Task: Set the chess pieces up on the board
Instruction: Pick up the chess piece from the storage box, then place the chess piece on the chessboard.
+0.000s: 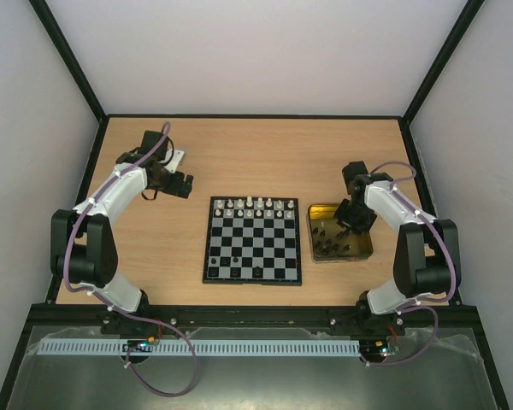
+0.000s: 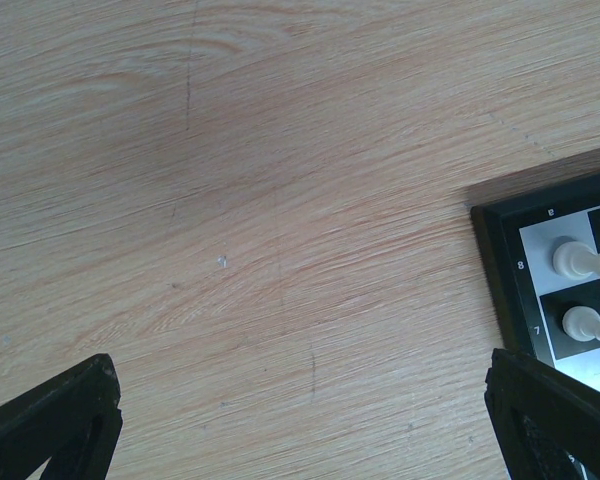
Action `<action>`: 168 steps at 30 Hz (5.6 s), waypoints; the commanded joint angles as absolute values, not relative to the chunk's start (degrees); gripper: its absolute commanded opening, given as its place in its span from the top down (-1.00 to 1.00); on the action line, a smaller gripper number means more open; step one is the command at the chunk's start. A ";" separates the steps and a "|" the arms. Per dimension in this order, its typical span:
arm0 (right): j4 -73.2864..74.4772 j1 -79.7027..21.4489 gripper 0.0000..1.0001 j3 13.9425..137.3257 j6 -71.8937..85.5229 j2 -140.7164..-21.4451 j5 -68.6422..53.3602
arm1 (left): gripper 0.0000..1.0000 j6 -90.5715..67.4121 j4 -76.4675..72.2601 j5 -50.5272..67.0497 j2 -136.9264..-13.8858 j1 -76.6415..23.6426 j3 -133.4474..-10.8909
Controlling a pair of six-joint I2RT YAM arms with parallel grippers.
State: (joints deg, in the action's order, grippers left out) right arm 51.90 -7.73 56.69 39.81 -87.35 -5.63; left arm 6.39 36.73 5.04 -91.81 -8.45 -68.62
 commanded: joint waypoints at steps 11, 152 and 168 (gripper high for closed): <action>49.35 -6.33 0.48 53.84 38.62 -88.17 -5.44 | -0.98 6.47 37.05 4.48 -92.37 -8.61 -69.87; 57.12 -69.02 0.96 79.64 46.85 -107.56 -8.34 | -0.99 6.56 36.21 5.36 -87.81 -8.70 -66.90; 57.39 -67.81 0.82 79.98 45.84 -108.28 -8.88 | -0.99 6.63 36.16 5.45 -88.49 -8.70 -67.28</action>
